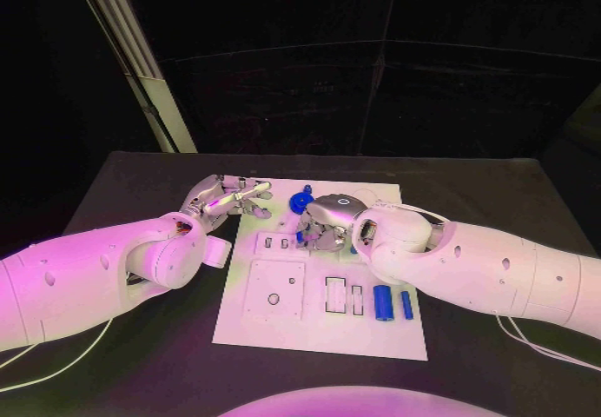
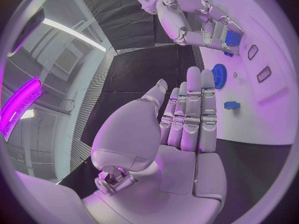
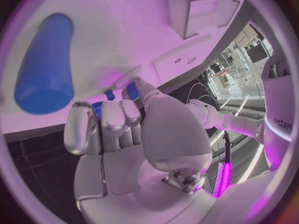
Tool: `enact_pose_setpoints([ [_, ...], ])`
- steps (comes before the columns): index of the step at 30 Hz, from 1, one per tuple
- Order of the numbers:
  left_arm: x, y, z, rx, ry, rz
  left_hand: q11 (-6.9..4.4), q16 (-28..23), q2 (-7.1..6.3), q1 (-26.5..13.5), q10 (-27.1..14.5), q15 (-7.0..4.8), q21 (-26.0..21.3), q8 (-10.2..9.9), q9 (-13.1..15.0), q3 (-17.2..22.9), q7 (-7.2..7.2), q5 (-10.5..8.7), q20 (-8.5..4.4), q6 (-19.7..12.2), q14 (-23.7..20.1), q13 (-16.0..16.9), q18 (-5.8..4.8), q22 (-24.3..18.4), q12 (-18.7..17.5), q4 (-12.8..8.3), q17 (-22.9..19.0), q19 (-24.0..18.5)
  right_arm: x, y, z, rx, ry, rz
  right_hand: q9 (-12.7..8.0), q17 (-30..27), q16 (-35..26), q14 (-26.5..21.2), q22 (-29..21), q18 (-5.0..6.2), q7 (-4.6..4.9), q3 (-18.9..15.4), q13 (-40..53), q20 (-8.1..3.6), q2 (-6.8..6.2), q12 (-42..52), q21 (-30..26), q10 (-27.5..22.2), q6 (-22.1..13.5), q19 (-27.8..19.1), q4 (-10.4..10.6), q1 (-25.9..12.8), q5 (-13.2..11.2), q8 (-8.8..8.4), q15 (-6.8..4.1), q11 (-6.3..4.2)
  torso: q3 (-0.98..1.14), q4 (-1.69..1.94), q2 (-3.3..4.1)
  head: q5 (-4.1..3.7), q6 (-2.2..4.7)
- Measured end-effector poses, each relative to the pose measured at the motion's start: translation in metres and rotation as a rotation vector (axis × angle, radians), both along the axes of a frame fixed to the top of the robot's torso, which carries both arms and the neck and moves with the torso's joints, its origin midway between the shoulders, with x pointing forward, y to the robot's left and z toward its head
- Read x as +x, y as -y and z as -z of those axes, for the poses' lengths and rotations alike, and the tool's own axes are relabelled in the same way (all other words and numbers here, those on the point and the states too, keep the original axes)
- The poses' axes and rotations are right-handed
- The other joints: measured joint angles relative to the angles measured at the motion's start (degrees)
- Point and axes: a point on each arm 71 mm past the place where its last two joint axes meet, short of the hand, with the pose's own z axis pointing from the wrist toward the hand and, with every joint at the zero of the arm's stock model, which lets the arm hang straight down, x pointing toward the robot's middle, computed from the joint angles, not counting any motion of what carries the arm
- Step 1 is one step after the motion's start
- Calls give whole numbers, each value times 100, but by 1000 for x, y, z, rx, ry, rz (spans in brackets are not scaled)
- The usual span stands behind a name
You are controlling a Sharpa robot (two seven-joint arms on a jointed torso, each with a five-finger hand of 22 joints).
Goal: Assemble the parts on the task board
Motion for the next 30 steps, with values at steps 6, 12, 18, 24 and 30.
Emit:
enact_pose_setpoints([
  [6,0,0,0,2,-4,0,0,39,0,0,0,-21,0,0,-5,16,0,0,0,0,-21,-6,1,6,0,-16,13,0,1,4,1,19,-23,3,0,-17,-24,0,-51,0,1,116,-57,21,-107,-66,-45,-61,-3,-64,-31,-108,263,-180,0,20,0,1,2,-8,-7],
  [12,0,0,1,3,-7,0,0,39,0,0,0,-21,0,0,-5,16,0,0,0,0,-21,-6,0,6,0,-15,13,0,1,7,2,41,-44,0,-1,-11,-24,0,-51,0,0,176,-57,21,-121,-66,-45,-81,-4,-64,-77,-121,275,-363,0,40,0,1,4,-15,-10],
  [18,0,0,1,4,-8,0,0,39,0,0,0,-21,6,-5,-5,15,0,0,0,0,-21,-5,0,5,0,-16,14,0,2,10,4,54,-59,-2,-1,-6,-23,0,-63,0,-2,184,-77,21,-174,-100,-45,-81,-5,-64,-85,-174,281,-366,0,41,2,3,4,-20,-16],
  [24,0,0,1,4,-9,0,21,39,0,0,-21,-21,24,-24,-4,15,0,0,0,0,-21,-5,0,5,0,-15,25,0,2,11,4,59,-67,-1,-1,-6,-23,0,-63,0,-3,190,-83,21,-211,-100,-45,-102,-6,-64,-91,-211,260,-366,0,62,3,3,4,-23,-16],
  [30,0,0,1,5,-10,0,21,39,0,0,-21,-21,24,-23,-4,15,0,0,0,0,-21,-5,0,5,0,-16,25,0,2,11,4,56,-64,2,-1,-19,-27,0,-65,1,-3,148,-83,42,-287,-100,-45,-102,-6,-84,-50,-288,78,-366,0,62,3,3,4,-28,-20],
])
